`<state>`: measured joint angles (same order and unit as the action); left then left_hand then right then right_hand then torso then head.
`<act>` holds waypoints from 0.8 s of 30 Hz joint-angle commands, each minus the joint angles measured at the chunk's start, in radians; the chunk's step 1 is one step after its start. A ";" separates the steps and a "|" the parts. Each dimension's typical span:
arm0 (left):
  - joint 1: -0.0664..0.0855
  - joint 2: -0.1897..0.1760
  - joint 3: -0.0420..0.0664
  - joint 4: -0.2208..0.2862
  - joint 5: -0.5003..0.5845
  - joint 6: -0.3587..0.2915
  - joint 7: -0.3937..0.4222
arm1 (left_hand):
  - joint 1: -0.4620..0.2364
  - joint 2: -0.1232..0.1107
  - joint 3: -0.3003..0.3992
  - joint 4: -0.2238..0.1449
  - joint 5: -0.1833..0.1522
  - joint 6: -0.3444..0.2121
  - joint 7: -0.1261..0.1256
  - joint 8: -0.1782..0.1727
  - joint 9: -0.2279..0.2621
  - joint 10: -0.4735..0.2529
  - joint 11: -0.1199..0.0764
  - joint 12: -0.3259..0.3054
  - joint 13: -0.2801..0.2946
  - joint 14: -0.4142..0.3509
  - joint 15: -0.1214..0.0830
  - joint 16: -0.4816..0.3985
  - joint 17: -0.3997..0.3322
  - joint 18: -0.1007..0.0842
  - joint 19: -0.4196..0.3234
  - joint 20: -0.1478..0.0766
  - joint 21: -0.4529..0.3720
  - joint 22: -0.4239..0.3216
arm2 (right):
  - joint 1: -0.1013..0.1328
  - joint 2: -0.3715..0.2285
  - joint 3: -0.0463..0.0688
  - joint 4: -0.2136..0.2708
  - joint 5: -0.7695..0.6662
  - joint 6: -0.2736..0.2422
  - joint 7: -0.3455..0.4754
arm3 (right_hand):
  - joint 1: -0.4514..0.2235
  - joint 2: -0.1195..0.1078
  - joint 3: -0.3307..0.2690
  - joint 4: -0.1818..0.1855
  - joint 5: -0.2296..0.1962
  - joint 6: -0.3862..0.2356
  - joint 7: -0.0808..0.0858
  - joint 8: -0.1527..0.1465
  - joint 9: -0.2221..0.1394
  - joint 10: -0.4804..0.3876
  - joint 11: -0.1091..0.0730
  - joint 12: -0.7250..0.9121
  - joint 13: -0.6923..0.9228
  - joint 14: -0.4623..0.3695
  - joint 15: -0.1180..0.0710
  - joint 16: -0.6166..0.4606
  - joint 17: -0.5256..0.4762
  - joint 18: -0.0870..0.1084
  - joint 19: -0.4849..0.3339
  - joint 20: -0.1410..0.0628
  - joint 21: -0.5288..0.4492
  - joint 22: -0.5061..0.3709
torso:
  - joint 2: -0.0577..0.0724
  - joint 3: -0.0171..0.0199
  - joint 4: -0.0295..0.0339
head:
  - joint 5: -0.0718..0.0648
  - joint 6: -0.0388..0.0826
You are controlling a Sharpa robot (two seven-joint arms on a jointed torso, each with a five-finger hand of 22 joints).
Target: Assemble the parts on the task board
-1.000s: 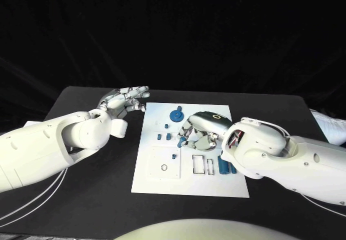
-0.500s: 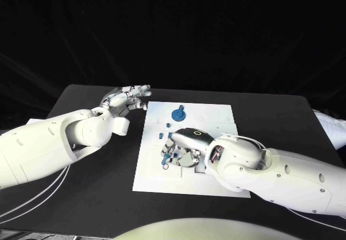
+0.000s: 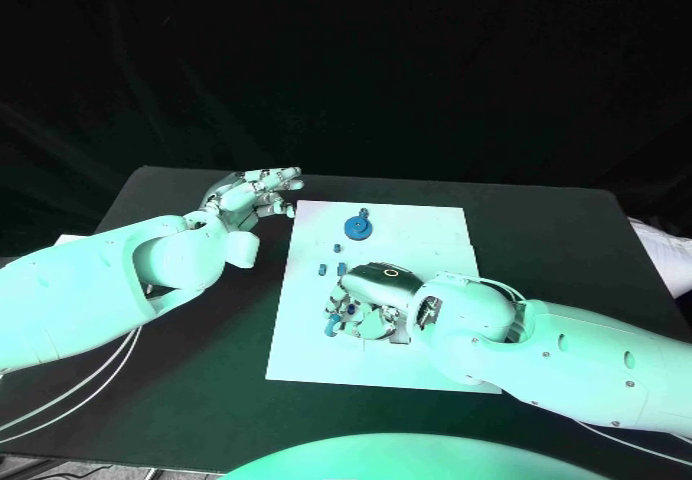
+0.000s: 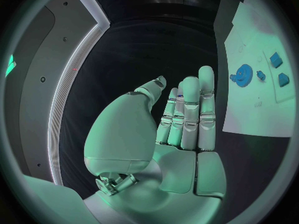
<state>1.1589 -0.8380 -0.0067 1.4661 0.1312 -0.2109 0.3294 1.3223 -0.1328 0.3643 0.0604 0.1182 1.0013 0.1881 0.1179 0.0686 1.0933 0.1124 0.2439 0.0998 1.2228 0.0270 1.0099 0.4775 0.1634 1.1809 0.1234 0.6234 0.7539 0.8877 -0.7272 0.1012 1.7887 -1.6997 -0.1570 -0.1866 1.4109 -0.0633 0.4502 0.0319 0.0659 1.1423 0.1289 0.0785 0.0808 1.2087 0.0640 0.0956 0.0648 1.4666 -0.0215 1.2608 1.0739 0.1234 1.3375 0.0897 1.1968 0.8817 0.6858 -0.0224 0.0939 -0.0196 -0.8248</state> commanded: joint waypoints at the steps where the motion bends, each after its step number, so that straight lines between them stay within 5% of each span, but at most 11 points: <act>1: 0.000 0.002 0.000 0.001 -0.004 0.020 0.006 | 0.006 0.004 -0.006 0.002 -0.001 -0.009 -0.001 0.003 -0.001 -0.004 -0.001 0.003 0.001 -0.004 -0.001 0.002 -0.001 0.019 0.006 0.002 -0.002 -0.001 | -0.002 0.002 0.000 -0.001 -0.043 0.031 -0.005 | 0.010 -0.001 0.003 0.000 0.007 0.004 0.006 0.001 0.002 0.005 0.004 -0.001 0.001 0.029 0.003 0.001 -0.001 -0.001 -0.002 -0.005 0.003 0.000 | 0.000 0.0014 -0.0008 | 0.000 -0.001; 24: 0.000 0.001 0.000 0.003 -0.004 0.020 0.005 | 0.006 0.004 -0.006 0.002 -0.001 -0.009 -0.001 0.003 -0.001 -0.004 -0.001 0.003 0.001 -0.004 -0.001 0.002 -0.001 0.019 0.006 0.002 -0.002 -0.001 | -0.002 0.018 -0.007 -0.005 -0.156 0.082 -0.064 | -0.002 -0.009 0.001 0.001 0.002 0.006 0.006 0.001 0.002 0.009 0.004 -0.004 0.002 0.028 0.004 0.000 -0.004 -0.001 -0.003 -0.003 0.003 -0.001 | -0.001 0.0000 0.0004 | -0.003 -0.002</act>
<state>1.1587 -0.8382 -0.0067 1.4668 0.1300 -0.2093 0.3294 1.3223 -0.1328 0.3643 0.0604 0.1182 1.0000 0.1868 0.1179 0.0686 1.0934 0.1123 0.2438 0.0995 1.2225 0.0274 1.0099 0.4776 0.1633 1.1809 0.1233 0.6234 0.7541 0.8872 -0.7103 0.0963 1.7859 -1.8068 -0.1131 -0.2284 1.4074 -0.0669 0.4498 0.0319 0.0647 1.1414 0.1374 0.0769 0.0818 1.2104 0.0693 0.0939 0.0668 1.4666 -0.0215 1.2608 1.0707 0.1234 1.3375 0.0898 1.1968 0.8816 0.6848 -0.0223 0.0939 -0.0226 -0.8271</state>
